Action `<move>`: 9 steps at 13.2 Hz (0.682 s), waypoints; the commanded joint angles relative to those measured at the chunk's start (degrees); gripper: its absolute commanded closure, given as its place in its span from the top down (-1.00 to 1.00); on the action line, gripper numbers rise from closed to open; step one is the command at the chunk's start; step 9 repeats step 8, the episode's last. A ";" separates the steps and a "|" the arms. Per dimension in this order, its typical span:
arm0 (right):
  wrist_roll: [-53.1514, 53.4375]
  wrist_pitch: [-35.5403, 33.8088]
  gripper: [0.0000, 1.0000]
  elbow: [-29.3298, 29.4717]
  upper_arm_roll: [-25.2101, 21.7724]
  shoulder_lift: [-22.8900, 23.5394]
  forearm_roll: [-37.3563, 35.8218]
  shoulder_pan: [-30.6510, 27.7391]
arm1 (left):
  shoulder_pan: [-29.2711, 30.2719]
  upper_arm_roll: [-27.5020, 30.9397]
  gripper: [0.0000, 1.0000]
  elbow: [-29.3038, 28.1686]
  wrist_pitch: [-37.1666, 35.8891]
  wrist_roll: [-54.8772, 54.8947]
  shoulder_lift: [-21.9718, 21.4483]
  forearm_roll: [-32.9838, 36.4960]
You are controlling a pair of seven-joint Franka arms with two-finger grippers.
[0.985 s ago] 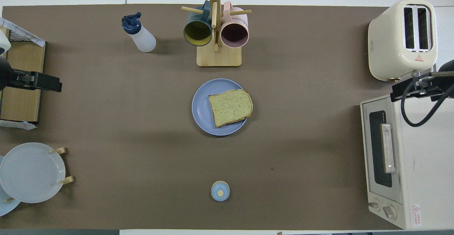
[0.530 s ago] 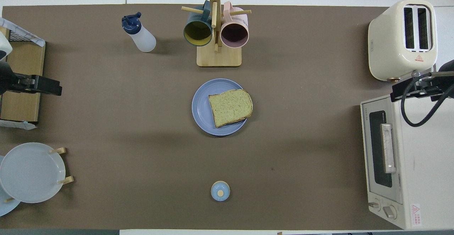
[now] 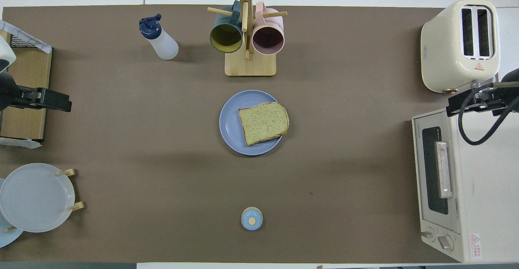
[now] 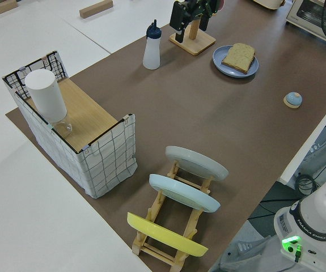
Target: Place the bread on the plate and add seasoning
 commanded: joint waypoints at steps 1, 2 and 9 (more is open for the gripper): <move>-1.07 0.29 1.00 -0.55 0.30 -0.65 -0.33 -0.56 | 0.35 -0.10 1.00 -0.92 -0.29 -0.81 -1.13 -0.85; -1.07 0.29 1.00 -0.55 0.30 -0.65 -0.33 -0.56 | 0.35 -0.10 1.00 -0.92 -0.20 -1.51 -1.22 -0.85; -1.07 0.29 1.00 -0.55 0.30 -0.65 -0.33 -0.56 | 0.44 0.17 1.00 -1.10 -0.11 -3.27 -1.40 -1.99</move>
